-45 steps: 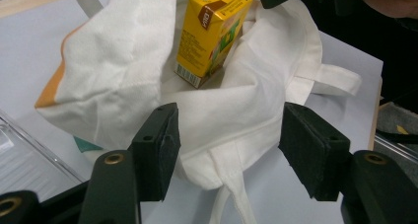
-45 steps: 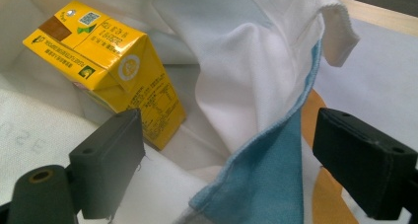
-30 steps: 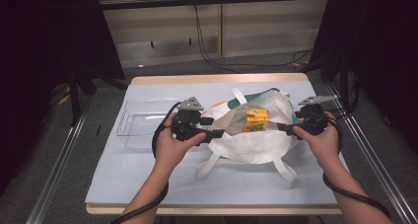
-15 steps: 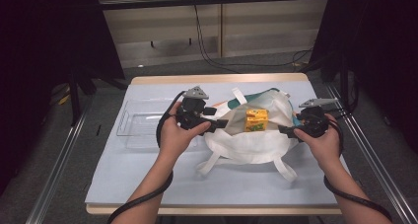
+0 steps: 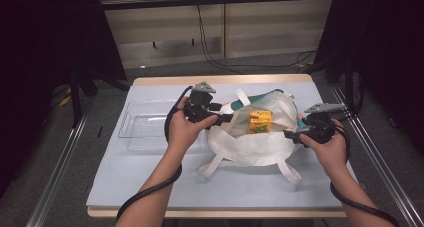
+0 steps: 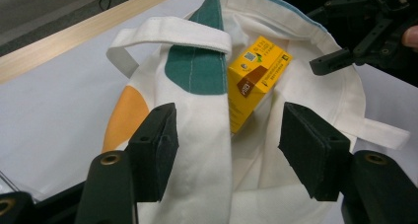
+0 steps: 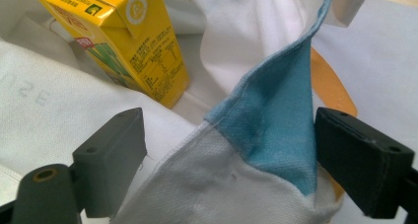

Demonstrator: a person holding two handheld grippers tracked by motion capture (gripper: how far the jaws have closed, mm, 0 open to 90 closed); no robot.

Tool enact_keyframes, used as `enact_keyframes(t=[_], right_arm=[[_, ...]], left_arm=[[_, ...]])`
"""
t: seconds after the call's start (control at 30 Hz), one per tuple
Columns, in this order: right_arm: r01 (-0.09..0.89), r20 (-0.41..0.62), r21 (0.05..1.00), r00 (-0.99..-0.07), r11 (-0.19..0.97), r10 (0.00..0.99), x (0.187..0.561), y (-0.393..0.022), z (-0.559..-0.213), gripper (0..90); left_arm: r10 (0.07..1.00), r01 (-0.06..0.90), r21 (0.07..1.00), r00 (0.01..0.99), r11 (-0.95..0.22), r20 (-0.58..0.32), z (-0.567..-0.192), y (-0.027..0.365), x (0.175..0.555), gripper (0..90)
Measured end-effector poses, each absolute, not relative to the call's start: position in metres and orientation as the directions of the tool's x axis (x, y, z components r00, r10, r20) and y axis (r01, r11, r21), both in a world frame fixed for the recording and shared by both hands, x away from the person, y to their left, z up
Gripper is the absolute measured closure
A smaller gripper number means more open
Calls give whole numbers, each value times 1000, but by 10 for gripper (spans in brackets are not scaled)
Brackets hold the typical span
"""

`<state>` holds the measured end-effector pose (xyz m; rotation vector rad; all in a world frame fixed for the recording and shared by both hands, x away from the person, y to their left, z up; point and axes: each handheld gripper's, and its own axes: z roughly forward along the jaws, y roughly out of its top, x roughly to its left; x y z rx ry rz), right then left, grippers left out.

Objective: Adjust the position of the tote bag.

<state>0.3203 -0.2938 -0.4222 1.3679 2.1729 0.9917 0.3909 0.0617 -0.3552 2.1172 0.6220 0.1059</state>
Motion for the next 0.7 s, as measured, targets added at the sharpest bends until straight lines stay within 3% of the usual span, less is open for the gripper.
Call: enact_keyframes(t=[0.3,0.7], right_arm=[[612,31,741,-444,278,895,313,-297,-425,198],[612,33,742,-438,272,898,308,-298,-424,183]], left_arm=[[491,405,781,859,-476,-146,-356,59,404,429],[497,423,765,854,-485,-156,-366,56,418,469]])
